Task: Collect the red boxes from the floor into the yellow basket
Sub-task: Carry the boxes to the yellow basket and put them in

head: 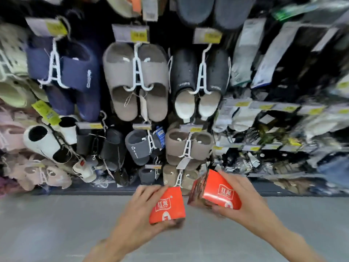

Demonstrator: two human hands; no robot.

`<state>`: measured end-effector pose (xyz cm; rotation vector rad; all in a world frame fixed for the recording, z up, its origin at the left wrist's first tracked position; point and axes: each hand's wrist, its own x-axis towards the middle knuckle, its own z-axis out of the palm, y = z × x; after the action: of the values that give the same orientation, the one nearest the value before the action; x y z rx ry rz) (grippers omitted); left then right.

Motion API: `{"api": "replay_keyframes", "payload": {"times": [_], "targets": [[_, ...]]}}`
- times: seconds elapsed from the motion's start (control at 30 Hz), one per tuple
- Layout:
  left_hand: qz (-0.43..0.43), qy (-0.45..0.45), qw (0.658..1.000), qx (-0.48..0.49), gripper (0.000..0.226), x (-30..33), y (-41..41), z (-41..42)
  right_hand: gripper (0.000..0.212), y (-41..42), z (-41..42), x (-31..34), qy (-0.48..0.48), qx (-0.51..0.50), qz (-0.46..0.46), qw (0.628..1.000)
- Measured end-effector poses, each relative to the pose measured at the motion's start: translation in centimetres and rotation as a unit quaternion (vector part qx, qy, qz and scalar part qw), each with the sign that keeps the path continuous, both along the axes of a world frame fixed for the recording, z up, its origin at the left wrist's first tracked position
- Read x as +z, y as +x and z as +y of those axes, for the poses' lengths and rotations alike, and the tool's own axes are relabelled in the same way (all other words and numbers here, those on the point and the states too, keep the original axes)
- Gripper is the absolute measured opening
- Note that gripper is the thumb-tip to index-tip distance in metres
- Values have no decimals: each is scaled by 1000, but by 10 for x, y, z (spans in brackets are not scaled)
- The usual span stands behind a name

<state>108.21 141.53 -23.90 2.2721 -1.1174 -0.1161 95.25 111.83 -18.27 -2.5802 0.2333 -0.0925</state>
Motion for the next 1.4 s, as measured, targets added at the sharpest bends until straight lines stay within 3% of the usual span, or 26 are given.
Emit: {"api": "replay_keyframes", "payload": {"times": [0.23, 0.5, 0.93, 1.4], "targets": [[-79, -15, 985, -151, 90, 147, -25, -110, 97, -117, -53, 147, -21, -126, -17, 992], [-105, -41, 953, -281, 91, 220, -93, -282, 98, -265, -147, 204, -34, -308, -62, 949], [-67, -79, 900, -423, 84, 247, -282, -622, 87, -483, -351, 232, -66, -493, -70, 865], [-65, -75, 821, -563, 86, 233, -420, -984, 88, -611, -608, 212, -43, -638, -49, 767]]}}
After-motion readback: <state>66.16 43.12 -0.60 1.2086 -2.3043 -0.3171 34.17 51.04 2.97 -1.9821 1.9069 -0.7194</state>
